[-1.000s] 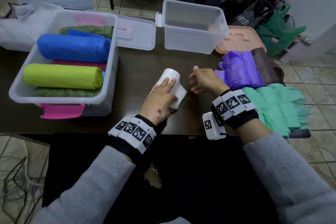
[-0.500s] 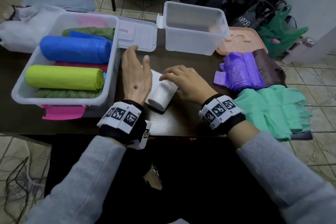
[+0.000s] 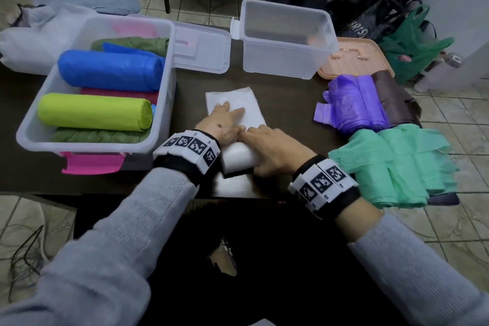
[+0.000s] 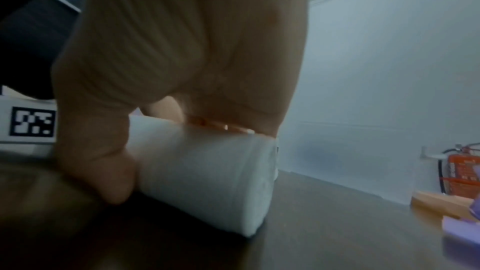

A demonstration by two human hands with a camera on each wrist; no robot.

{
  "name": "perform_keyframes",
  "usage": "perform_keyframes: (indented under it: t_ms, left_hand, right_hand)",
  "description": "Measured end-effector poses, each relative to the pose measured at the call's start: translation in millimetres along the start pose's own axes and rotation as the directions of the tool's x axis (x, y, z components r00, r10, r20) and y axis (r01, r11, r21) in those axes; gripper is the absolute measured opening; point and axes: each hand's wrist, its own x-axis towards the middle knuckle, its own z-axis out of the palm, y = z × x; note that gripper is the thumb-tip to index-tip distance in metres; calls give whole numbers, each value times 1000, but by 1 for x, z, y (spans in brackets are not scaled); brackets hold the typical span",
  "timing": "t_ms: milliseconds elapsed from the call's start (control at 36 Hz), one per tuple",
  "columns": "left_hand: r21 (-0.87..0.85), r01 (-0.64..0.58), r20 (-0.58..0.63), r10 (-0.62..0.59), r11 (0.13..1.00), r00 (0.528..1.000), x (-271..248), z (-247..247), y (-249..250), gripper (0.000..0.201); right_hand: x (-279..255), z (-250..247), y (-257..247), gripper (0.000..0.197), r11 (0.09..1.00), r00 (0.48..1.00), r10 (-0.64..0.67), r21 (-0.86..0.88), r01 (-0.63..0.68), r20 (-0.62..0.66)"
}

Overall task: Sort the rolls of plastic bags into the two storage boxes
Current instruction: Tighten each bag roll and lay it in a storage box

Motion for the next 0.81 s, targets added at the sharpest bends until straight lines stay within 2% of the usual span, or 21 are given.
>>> perform_keyframes:
  t_ms: [111,222,278,389,528,611,694,806]
  left_hand:
    - [66,-37,97,31,997,995,4,-1,5,55]
    - [152,-55,140,33,987,990,6,-1,6,65]
    - [160,-73,158,47,984,986,6,-1,7,63]
    - [172,-74,159,46,982,986,6,0,7,62]
    - [188,-92,172,60,978,983,3,-4,9,71]
    - [190,-103,165,71,976,984,0,-4,9,71]
    - [184,-103,159,74,978,985,-2,-4,8,69]
    - [201,-108,152,78,974,985,-1,-1,8,70]
  right_hand:
    - [-6,7,-3,69,998,1000,-12,65,12,-10]
    - [-9,7,-9,72,995,1000,-18,102,20,-15]
    - [-7,7,-14,70,989,1000,-31,143,31,2]
    - [-4,7,-25,60,992,1000,-18,123,16,16]
    - [-5,6,-28,54,990,999,13,138,-19,43]
    - [-7,3,-28,60,978,998,29,204,-40,59]
    - [-11,-2,-27,65,961,1000,-1,276,-7,26]
    - [-18,-4,-25,63,959,1000,-2,285,-3,15]
